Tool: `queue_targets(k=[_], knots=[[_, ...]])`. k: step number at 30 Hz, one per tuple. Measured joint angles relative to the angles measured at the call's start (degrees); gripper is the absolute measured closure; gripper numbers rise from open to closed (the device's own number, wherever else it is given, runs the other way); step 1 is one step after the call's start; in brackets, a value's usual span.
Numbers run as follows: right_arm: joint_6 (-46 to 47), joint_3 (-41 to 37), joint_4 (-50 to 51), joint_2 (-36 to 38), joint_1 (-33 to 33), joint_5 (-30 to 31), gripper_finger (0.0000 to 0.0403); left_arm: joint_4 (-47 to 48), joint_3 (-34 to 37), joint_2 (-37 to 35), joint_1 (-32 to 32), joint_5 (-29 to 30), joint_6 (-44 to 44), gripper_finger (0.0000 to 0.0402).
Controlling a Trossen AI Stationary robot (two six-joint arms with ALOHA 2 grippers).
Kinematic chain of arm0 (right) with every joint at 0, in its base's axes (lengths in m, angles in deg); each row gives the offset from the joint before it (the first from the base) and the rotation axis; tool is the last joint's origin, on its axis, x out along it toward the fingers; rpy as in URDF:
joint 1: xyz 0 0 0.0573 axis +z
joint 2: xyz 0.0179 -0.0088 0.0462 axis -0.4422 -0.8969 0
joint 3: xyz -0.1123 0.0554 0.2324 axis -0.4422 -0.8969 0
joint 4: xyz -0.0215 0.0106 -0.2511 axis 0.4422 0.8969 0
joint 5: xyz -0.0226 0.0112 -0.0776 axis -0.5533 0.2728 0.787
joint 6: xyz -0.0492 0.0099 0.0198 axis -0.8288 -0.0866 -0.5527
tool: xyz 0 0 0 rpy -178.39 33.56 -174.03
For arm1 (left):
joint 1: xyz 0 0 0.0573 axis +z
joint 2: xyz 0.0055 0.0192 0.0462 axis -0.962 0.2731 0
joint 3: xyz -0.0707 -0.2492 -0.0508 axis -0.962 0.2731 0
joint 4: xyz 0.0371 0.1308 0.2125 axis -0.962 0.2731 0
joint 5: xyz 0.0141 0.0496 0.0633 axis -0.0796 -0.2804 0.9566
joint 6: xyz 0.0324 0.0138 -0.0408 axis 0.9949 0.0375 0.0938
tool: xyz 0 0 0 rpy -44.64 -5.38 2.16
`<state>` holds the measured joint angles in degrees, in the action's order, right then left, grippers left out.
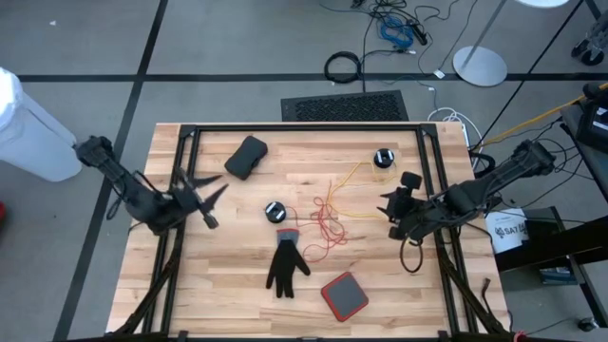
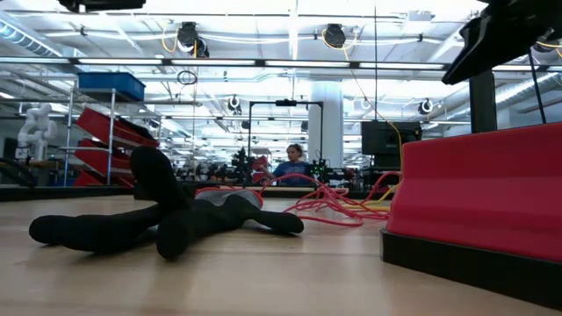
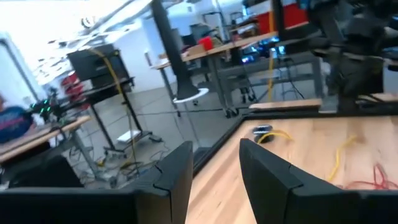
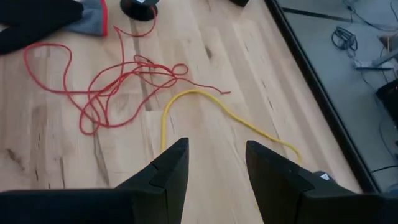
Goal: Coil cords
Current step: Coil the red wire onto the black spool
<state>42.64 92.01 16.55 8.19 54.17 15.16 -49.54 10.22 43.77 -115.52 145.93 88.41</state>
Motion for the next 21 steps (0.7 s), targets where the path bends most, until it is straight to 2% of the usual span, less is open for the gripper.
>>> queue_targets(k=[4,10,15,21], knots=[[-3.55,0.00,1.28,2.39,-0.07,1.17,0.0257,-0.14,0.00,-3.15,-1.77,4.76,2.01,0.0262],[-5.94,0.00,-0.81,4.98,-0.07,10.65,0.0257,-0.16,0.00,-4.95,-2.38,12.60,4.57,0.0262],[-14.75,0.00,-14.97,5.49,-0.07,19.76,0.0257,-0.15,0.00,-5.11,-2.15,13.19,4.85,0.0262],[-27.43,0.00,-33.06,4.34,-0.09,19.80,0.0257,-0.17,0.00,-5.13,-0.98,14.43,9.03,0.0262]])
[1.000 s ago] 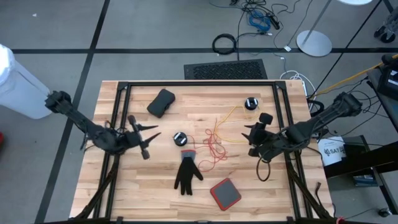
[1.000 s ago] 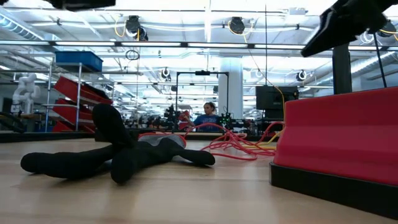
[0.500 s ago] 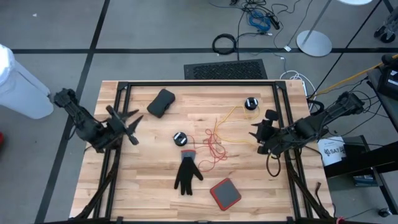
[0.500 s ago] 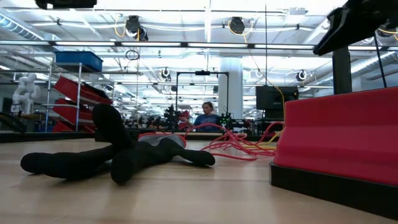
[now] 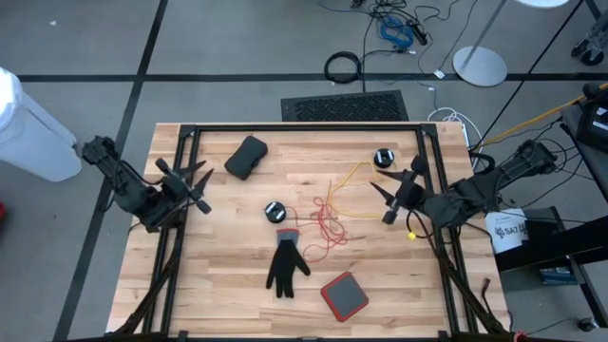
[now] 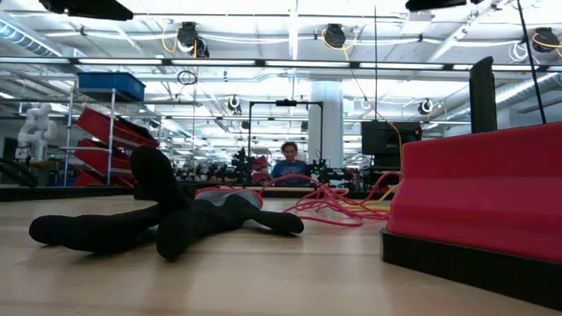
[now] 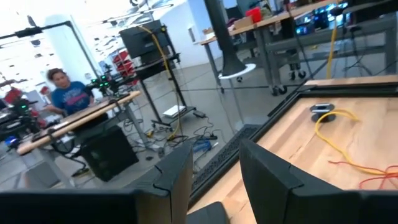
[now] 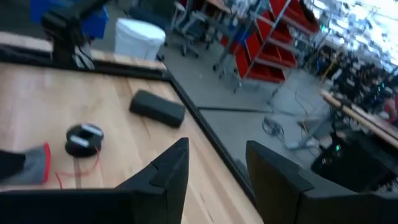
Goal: Coil cords
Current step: Coil the red wire onto the black spool
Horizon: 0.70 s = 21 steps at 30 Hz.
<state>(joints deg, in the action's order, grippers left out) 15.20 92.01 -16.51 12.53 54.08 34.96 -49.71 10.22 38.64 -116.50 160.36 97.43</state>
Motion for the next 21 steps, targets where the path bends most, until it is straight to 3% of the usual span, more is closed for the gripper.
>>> queue_targets(k=[10,15,21], knots=[[-11.81,-0.01,-15.78,-3.20,-0.50,-0.73,0.0257,0.00,0.00,0.07,1.18,0.48,-0.59,0.0262],[-17.17,0.00,-25.67,-4.87,-1.95,-13.07,0.0257,0.00,0.00,0.13,1.18,-0.03,-12.51,0.0262],[-20.78,-0.01,-35.63,-7.66,-3.21,-30.63,0.0257,0.00,0.00,0.17,1.07,-5.79,-27.72,0.0262]])
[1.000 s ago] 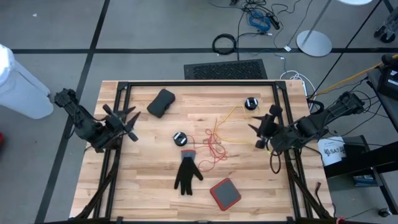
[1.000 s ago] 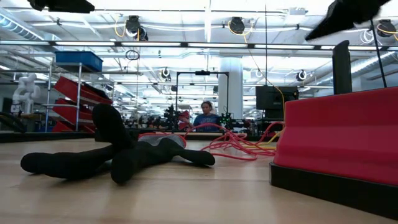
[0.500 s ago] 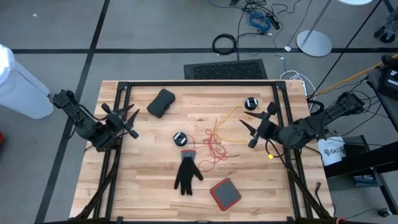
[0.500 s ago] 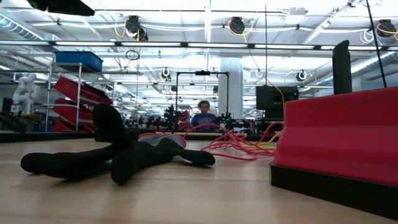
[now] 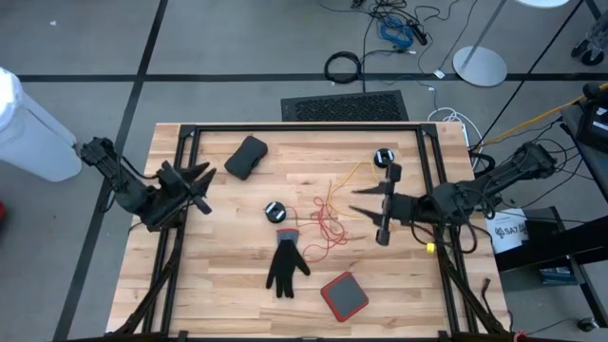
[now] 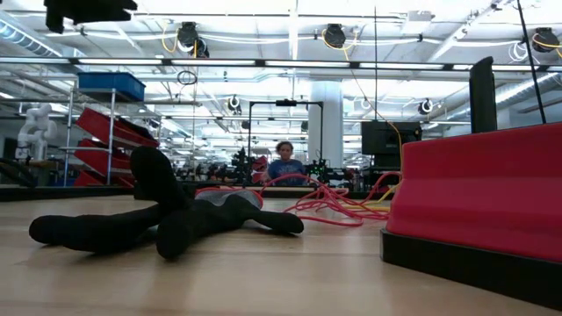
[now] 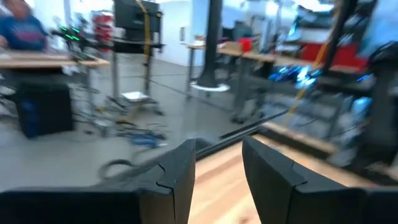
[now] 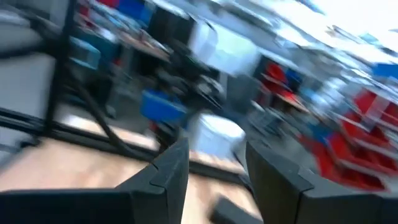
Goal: Coil cords
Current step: Coil the red wire onto the black spool
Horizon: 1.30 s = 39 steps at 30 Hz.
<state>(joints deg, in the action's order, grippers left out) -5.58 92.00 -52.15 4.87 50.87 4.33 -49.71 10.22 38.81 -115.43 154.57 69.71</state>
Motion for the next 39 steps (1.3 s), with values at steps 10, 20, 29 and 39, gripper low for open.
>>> queue_targets(k=[10,20,29,39], knots=[[2.25,-0.01,-2.95,-3.79,-0.18,-21.34,0.0257,0.00,0.00,0.78,0.00,-19.22,-4.32,0.0262],[10.65,0.01,-2.31,-7.99,-0.15,-23.59,0.0257,0.02,0.00,6.84,0.00,-36.89,-4.37,0.0262],[19.80,0.01,0.47,-12.57,-0.13,-23.56,0.0257,0.07,0.04,15.28,0.00,-41.15,-4.27,0.0262],[26.25,0.01,3.41,-17.44,1.88,-23.51,0.0257,0.00,0.04,21.33,0.02,-41.02,-4.27,0.0262]])
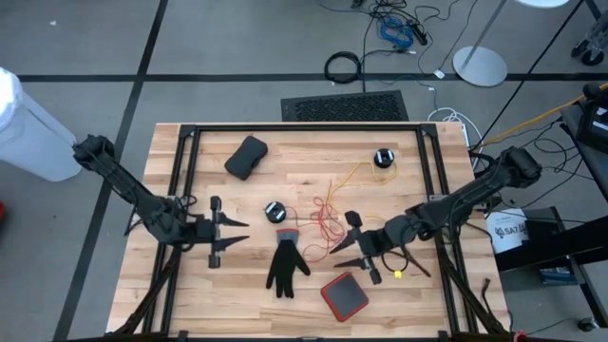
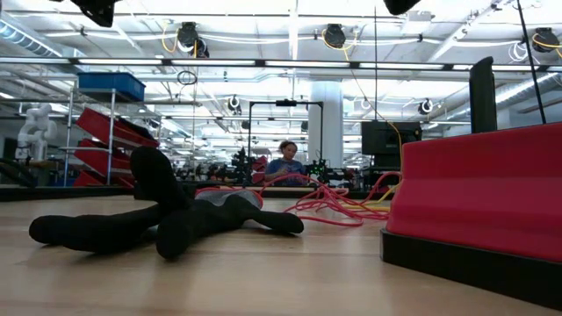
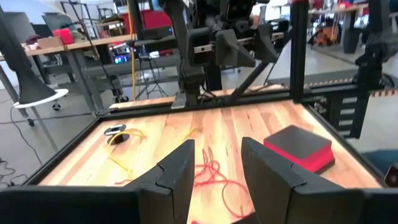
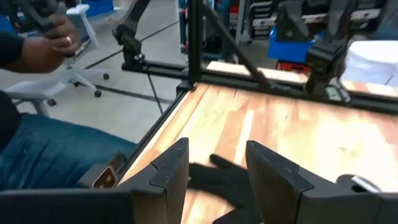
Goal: Coil cords
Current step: Coil the red wire onto the black spool
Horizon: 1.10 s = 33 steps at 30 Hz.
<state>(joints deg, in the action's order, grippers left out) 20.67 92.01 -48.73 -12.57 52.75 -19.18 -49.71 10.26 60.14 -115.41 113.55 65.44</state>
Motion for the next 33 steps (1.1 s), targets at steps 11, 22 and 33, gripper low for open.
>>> queue_targets(k=[11,22,33], knots=[[2.26,-0.01,-0.34,-5.26,0.53,0.41,0.0257,-0.02,0.00,5.22,0.89,0.60,0.11,0.0262],[-3.39,-0.02,-6.83,-10.68,-0.67,0.77,0.0257,-0.63,0.00,6.30,4.85,1.47,0.13,0.0262],[-18.43,-0.02,-18.79,-13.77,-4.85,0.77,0.0257,-0.63,-0.02,6.27,7.78,3.97,4.87,0.0262]])
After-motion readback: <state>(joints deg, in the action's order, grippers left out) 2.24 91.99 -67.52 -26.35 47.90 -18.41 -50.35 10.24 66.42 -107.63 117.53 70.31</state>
